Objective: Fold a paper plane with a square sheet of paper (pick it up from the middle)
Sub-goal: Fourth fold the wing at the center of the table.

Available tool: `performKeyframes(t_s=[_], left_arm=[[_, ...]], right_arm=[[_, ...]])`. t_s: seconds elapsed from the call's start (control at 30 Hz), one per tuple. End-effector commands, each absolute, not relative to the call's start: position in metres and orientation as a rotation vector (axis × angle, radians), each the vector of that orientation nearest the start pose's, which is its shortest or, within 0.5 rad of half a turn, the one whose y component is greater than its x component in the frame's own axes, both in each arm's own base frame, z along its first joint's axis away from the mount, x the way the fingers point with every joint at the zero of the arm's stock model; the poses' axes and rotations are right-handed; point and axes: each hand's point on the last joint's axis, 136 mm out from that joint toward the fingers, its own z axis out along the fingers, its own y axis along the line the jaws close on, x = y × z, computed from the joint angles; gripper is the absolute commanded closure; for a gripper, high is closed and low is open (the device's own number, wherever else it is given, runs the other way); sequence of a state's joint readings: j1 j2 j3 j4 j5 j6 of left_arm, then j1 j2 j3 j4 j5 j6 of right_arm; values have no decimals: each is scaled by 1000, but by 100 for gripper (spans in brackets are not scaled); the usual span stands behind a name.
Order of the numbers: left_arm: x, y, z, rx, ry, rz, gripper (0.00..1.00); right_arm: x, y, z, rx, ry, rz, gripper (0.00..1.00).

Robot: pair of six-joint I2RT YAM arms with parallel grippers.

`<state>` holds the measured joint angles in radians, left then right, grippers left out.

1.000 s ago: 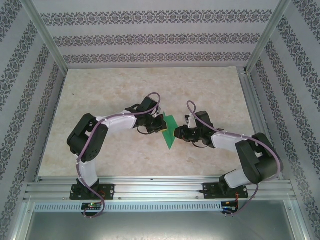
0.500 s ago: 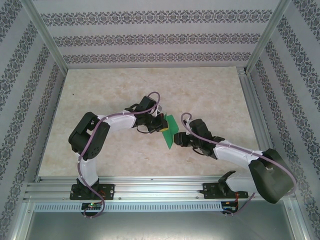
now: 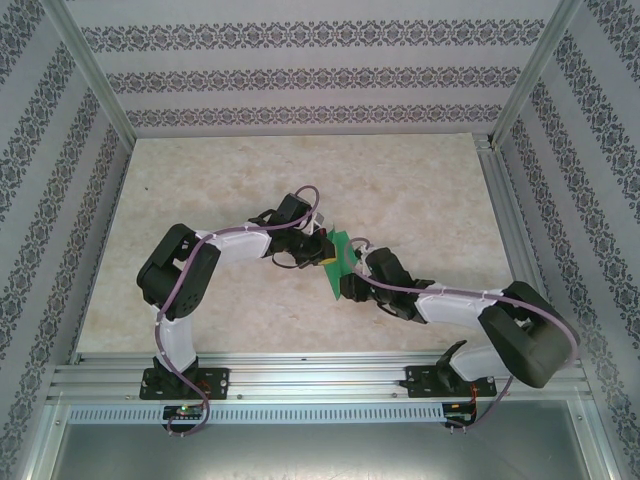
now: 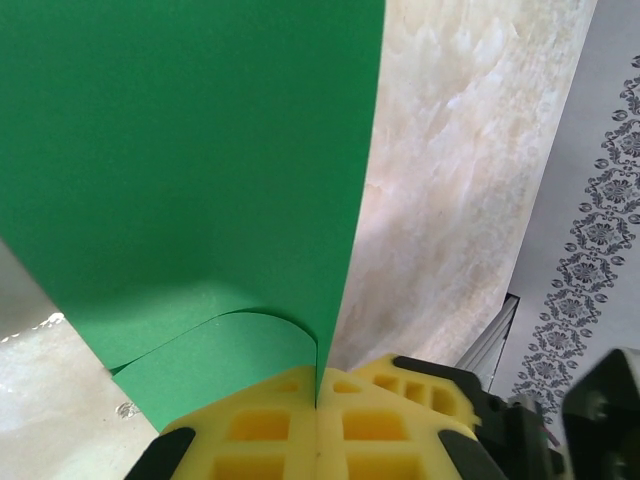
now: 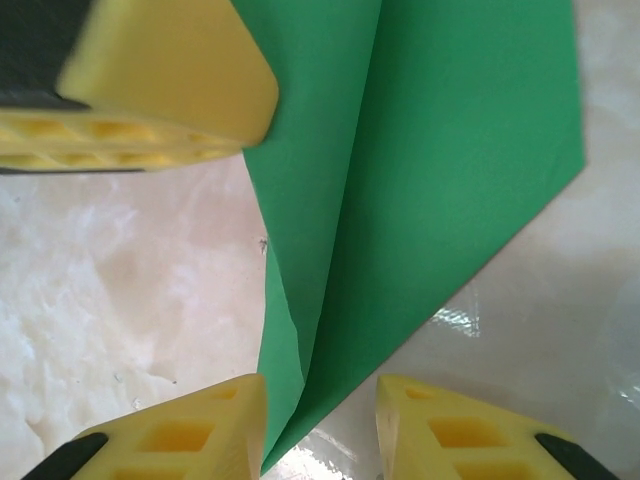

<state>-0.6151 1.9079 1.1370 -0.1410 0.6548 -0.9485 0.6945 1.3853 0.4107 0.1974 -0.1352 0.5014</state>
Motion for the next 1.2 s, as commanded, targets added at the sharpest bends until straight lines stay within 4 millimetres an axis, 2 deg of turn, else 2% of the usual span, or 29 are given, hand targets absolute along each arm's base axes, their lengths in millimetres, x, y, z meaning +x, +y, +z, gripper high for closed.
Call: performKeyframes(t_s=[0.0,0.33,0.53,0.7,0.8,0.97,1.17], left_arm=[[314,-348,70,-142,2798,-1395,97],[314,-348,74,-147,2793,-1405,97],[314,-349,75,-153,2788,-1410,97],[314,-348,76,-164,2789,-1407,97],[314,-347,76,-189,2788,-1409,97],[312,-349,81,-251,2764,-1447,95],[316,-343,72,-318,2762,-1395,96]], right_arm=[[252,245,41,-339,2386,736,65],[252,259,38,-374,2389,787,69],[253,264,30,-371,2421,795,77],[248,252,20,-407,2472,690,91],[243,247,19,-487,2489,641,97],[234,248,17,-646,2543,598,97],[242,238,15,-708,2582,409,92]])
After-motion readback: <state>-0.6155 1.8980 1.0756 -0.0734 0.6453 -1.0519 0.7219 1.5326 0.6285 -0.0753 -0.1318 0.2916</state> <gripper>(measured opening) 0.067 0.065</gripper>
